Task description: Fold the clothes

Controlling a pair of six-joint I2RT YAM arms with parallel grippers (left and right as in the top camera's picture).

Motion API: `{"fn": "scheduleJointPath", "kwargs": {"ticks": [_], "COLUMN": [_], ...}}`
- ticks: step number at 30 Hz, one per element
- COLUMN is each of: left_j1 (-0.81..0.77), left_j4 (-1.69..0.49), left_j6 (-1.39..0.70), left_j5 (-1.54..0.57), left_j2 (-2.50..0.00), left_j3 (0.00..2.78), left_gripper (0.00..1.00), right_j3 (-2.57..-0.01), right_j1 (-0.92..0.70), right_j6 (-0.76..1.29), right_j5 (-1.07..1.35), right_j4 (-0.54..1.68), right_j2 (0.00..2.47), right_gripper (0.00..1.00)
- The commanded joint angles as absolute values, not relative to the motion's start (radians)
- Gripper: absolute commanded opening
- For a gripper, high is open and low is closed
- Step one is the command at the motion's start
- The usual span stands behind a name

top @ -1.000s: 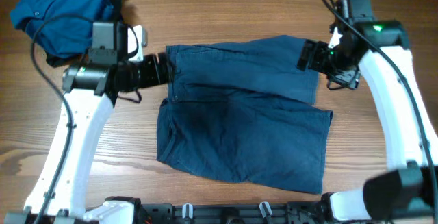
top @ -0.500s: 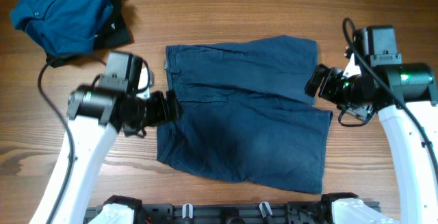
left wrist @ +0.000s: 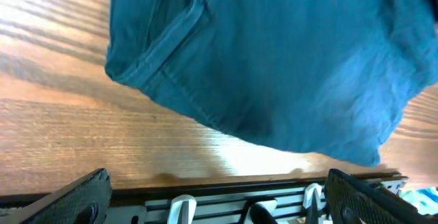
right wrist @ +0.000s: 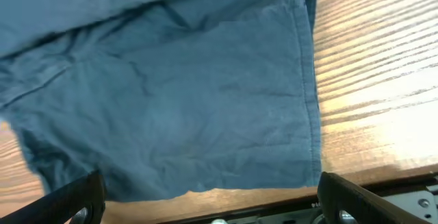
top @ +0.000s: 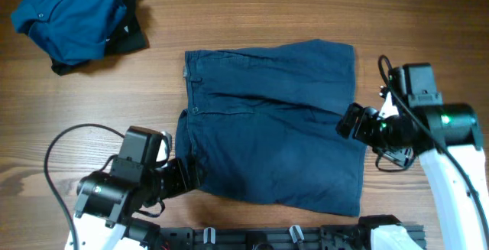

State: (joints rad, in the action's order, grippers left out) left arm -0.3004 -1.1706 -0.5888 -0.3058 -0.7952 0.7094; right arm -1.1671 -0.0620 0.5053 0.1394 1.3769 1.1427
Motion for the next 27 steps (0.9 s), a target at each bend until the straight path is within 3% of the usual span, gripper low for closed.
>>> {"fn": "scheduleJointPath", "kwargs": {"ticks": [1, 15, 27], "left_j1": [-0.307, -0.307, -0.306], "left_j4": [-1.088, -0.731, -0.639], "left_j6": [-0.607, -0.521, -0.532], "left_j5": [-0.352, -0.294, -0.299], "left_j2": [-0.818, -1.05, -1.243], "left_j3": [0.613, 0.52, 0.52], "left_gripper": [1.0, 0.91, 0.91], "right_j3": [-1.164, -1.164, -1.164], "right_j1": [-0.062, -0.062, -0.062], "right_j6": [0.524, 0.519, 0.498], "right_j5": [0.171, 0.181, 0.182], "right_j4": [1.398, 1.525, 1.538], "right_j2": [1.065, 0.903, 0.89], "right_gripper": [1.0, 1.0, 1.0]}}
